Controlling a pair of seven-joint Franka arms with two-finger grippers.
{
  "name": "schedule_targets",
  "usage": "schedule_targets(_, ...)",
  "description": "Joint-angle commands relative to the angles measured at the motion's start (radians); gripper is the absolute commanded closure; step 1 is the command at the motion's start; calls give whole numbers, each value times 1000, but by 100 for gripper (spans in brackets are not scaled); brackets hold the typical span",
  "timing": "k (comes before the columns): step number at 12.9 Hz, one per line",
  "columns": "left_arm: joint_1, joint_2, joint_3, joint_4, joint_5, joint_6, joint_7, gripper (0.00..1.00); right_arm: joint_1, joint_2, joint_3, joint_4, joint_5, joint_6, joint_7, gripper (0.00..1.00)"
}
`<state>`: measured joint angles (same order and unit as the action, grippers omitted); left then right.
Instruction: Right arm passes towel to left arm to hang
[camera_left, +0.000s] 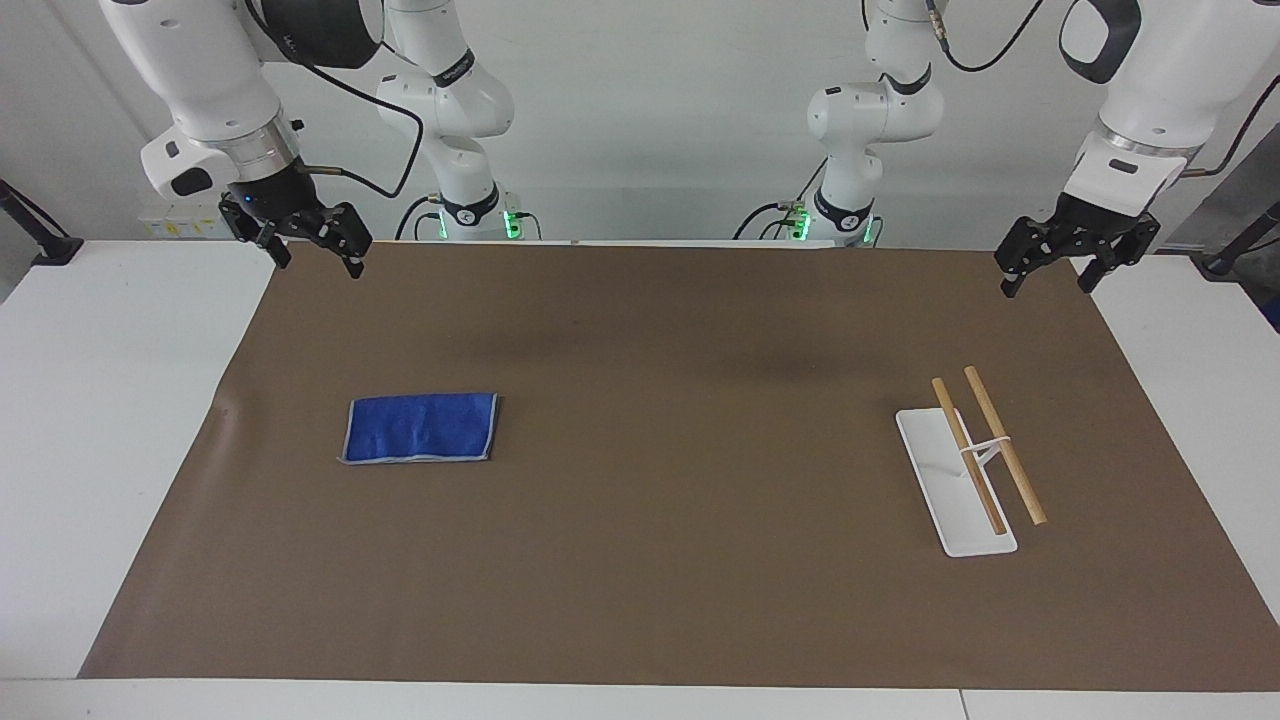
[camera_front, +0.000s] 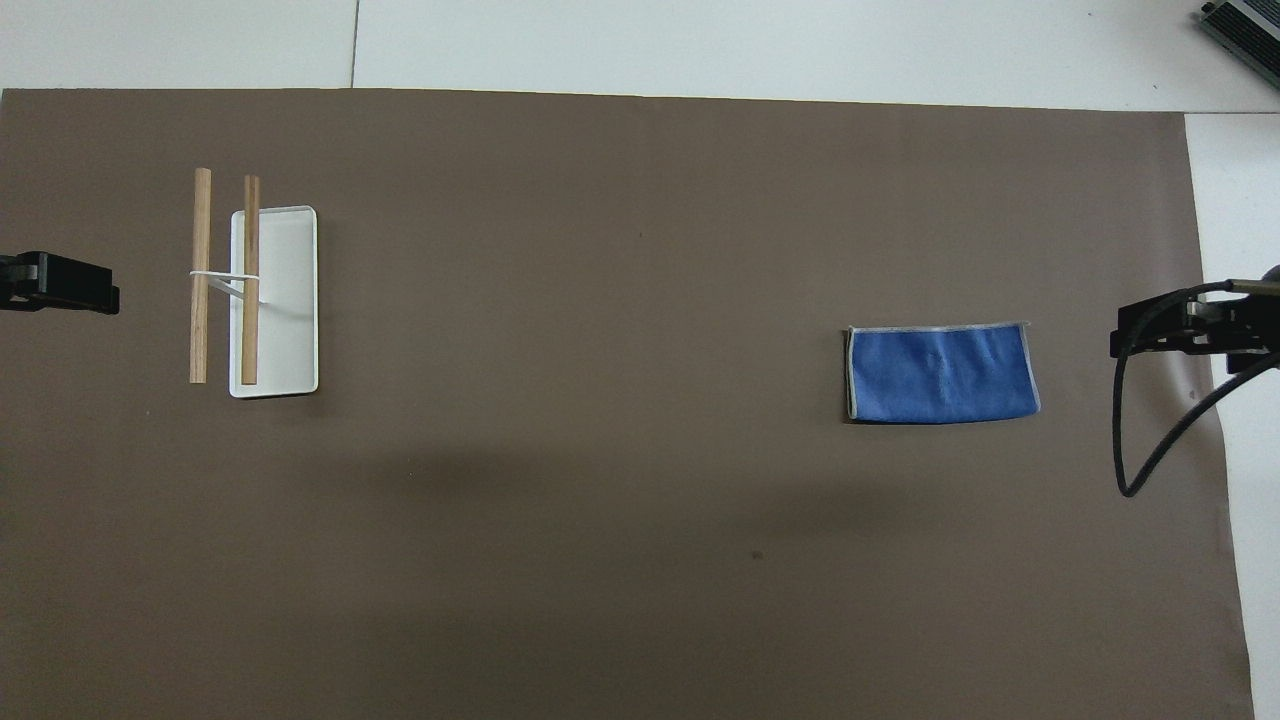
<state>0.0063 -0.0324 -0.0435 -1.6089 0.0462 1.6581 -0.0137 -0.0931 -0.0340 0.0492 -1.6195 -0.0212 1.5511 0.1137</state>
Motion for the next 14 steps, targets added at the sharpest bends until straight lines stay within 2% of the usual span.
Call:
schedule_targets(1, 3, -12, 2, -16, -12, 2, -5, 0, -8, -26, 4, -26, 3, -3, -19, 0)
schedule_targets(11, 3, -12, 2, -16, -12, 2, -5, 0, -10, -26, 3, -33, 3, 12, -11, 0)
schedule_targets(14, 3, -12, 2, -16, -12, 2, -5, 0, -14, -38, 1, -88, 4, 110, -16, 0)
